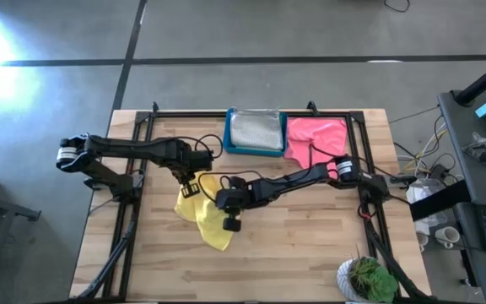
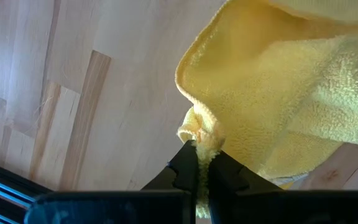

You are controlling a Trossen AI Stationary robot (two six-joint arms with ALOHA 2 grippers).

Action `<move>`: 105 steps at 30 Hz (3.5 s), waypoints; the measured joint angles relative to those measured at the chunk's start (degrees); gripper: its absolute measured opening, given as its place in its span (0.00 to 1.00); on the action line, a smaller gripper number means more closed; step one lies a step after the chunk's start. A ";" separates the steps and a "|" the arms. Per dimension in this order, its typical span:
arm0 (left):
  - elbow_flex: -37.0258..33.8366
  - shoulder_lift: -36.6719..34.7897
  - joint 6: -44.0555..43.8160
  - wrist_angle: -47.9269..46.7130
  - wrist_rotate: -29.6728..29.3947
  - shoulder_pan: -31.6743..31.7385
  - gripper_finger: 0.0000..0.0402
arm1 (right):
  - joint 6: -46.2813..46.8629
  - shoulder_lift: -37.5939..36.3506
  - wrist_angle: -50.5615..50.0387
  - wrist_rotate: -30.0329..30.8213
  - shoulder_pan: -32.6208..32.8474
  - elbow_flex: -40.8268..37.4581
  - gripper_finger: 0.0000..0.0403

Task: Fold microfiber towels
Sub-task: Fold the yellow microfiber cloth

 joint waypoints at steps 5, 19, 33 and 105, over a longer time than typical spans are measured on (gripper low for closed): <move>0.00 0.00 0.03 -0.04 0.00 -0.04 0.00 | 1.80 -2.73 -2.18 -0.01 -0.11 -0.04 0.02; 0.02 -0.79 1.20 -2.07 -0.28 -0.26 0.00 | 19.52 -4.94 -17.34 11.04 -2.44 -0.28 0.02; 0.82 -1.20 3.21 -2.58 -2.73 -0.28 0.00 | 20.04 -12.99 -20.72 14.86 -4.71 -1.25 0.02; 12.57 0.72 8.85 37.43 14.65 -0.37 0.35 | 9.17 -37.92 -25.36 15.86 3.59 -1.22 0.02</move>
